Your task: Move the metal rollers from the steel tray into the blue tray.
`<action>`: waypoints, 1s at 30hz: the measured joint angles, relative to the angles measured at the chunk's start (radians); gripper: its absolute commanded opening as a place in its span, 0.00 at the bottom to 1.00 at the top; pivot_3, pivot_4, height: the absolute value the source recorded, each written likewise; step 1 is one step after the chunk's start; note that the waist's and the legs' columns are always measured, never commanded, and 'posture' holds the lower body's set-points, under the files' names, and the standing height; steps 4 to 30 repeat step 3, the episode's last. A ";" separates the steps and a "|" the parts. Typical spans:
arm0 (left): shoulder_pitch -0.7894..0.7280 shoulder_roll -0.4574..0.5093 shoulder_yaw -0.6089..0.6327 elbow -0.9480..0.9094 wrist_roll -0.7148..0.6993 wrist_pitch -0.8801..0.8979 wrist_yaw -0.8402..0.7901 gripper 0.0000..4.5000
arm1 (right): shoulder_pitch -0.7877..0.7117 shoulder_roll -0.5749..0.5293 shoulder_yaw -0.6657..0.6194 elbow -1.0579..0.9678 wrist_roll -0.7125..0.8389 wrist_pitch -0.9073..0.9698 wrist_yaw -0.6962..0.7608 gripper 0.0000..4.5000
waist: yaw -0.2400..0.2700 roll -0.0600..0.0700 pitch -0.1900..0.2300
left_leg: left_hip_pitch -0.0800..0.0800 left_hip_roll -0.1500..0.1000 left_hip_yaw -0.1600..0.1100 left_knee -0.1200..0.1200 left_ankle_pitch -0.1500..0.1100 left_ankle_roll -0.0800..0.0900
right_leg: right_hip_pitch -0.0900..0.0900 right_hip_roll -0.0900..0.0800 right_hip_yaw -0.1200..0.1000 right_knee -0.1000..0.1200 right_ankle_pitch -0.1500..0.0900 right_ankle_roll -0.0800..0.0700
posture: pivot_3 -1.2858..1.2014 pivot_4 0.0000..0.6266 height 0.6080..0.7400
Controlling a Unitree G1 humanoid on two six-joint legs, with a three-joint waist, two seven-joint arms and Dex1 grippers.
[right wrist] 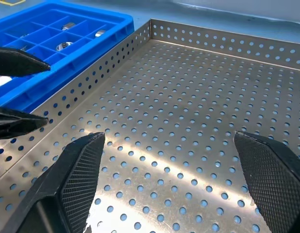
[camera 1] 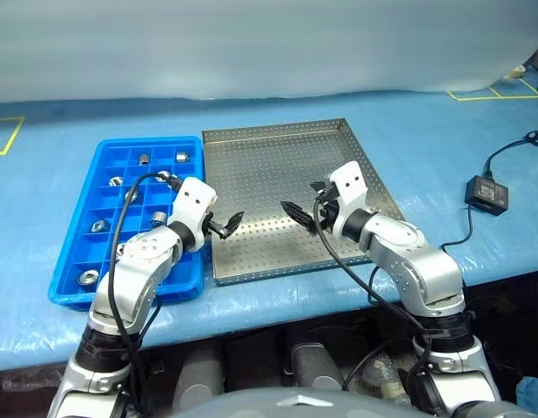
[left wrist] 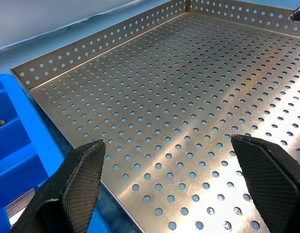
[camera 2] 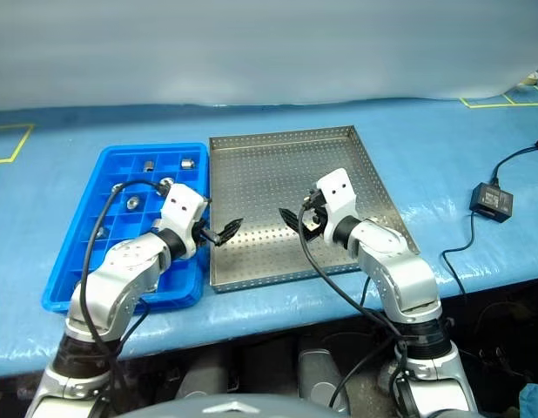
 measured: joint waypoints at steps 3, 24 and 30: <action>0.000 -0.001 0.000 0.000 0.003 0.000 0.005 1.00 | 0.010 0.000 0.001 0.000 -0.003 -0.005 -0.001 0.99 | 0.002 0.000 0.000 | 0.000 0.000 0.000 0.000 0.000 0.000 | 0.000 0.000 0.000 0.000 0.000 0.000 | 0.50 0.24 1.00; 0.000 -0.001 0.000 0.000 0.003 0.000 0.005 1.00 | 0.010 0.000 0.001 0.000 -0.003 -0.005 -0.001 0.99 | 0.002 0.000 0.000 | 0.000 0.000 0.000 0.000 0.000 0.000 | 0.000 0.000 0.000 0.000 0.000 0.000 | 0.50 0.24 1.00; 0.000 -0.001 0.000 0.000 0.003 0.000 0.005 1.00 | 0.010 0.000 0.001 0.000 -0.003 -0.005 -0.001 0.99 | 0.002 0.000 0.000 | 0.000 0.000 0.000 0.000 0.000 0.000 | 0.000 0.000 0.000 0.000 0.000 0.000 | 0.50 0.24 1.00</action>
